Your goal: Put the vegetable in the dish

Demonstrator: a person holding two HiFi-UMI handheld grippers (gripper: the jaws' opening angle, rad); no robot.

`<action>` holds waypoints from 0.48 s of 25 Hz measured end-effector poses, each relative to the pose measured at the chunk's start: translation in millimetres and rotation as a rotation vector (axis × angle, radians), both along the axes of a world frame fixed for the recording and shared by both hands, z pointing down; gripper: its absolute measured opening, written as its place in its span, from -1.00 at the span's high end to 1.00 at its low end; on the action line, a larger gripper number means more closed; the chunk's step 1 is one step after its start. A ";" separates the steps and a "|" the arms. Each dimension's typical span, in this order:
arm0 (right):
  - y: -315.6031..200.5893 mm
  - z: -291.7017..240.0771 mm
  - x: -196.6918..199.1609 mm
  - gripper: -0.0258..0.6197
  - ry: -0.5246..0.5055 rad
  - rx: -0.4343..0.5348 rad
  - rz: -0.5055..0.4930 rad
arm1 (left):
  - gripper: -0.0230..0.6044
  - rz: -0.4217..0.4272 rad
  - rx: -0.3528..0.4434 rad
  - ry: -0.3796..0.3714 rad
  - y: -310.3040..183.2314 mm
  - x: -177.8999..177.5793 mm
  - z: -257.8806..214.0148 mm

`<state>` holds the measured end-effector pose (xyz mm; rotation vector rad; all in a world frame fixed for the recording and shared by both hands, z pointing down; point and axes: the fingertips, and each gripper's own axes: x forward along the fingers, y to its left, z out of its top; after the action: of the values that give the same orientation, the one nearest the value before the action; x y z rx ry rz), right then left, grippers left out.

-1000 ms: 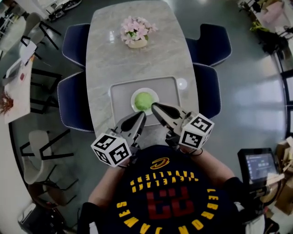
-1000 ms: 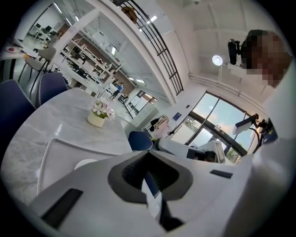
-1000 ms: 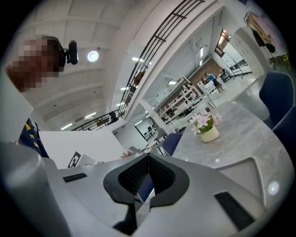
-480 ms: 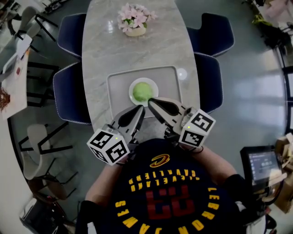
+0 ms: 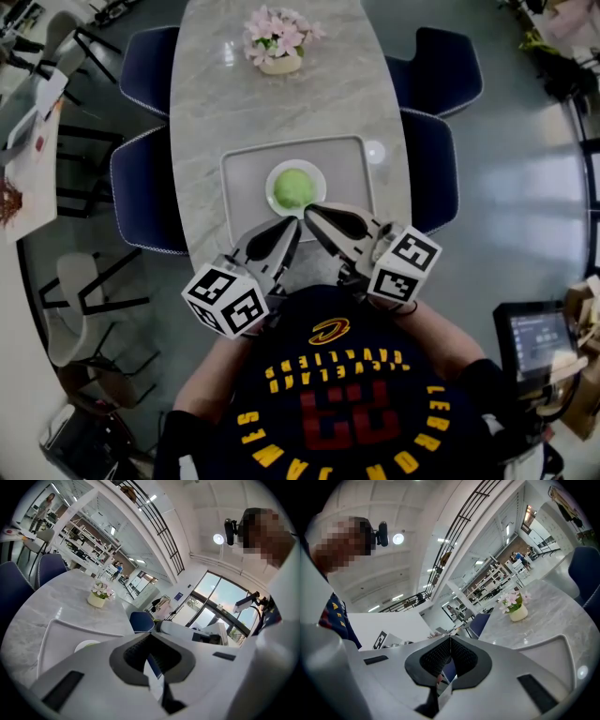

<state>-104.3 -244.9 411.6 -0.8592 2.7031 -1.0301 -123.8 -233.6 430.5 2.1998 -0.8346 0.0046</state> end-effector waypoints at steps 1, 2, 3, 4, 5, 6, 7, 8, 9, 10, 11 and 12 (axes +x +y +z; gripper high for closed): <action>0.1 -0.3 -0.2 0.90 0.000 0.000 0.000 | 0.93 -0.001 0.001 0.000 0.0 -0.3 -0.4; 0.3 -0.5 -0.4 0.90 0.000 0.000 -0.001 | 0.93 -0.001 0.002 0.000 0.1 -0.3 -0.7; 0.6 -0.6 -0.7 0.90 0.001 0.001 -0.001 | 0.93 0.000 0.002 0.000 0.4 -0.1 -0.8; 0.9 -0.6 -0.8 0.90 0.003 0.000 -0.001 | 0.93 0.002 0.002 0.000 0.7 0.1 -1.0; 1.2 -0.7 -0.9 0.90 0.004 0.000 -0.002 | 0.93 0.002 0.000 0.000 0.9 0.2 -1.5; 1.3 -1.1 -1.0 0.90 0.005 -0.001 -0.002 | 0.93 0.001 -0.002 -0.002 1.0 0.1 -2.3; 1.4 -1.6 -1.0 0.90 0.005 -0.001 -0.002 | 0.93 0.001 -0.005 -0.004 1.0 0.0 -3.2; 1.5 -2.0 -1.0 0.90 0.006 -0.001 -0.002 | 0.93 0.000 -0.007 -0.005 0.9 -0.1 -3.8; 1.6 -2.1 -0.9 0.90 0.006 -0.001 -0.002 | 0.93 0.000 -0.007 -0.005 0.8 0.0 -3.8; 1.6 -1.7 -0.7 0.90 0.006 -0.001 -0.001 | 0.93 0.000 -0.008 -0.005 0.8 0.2 -3.4; 1.4 -1.0 -0.4 0.90 0.005 -0.002 -0.001 | 0.93 0.000 -0.008 -0.006 0.7 0.4 -2.7; 1.3 -0.2 -0.3 0.90 0.004 -0.002 -0.001 | 0.93 0.001 -0.009 -0.008 0.7 0.5 -2.1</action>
<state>-104.6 -243.6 411.4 -0.8615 2.7065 -1.0328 -123.3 -232.9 428.4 2.1927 -0.8363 0.0175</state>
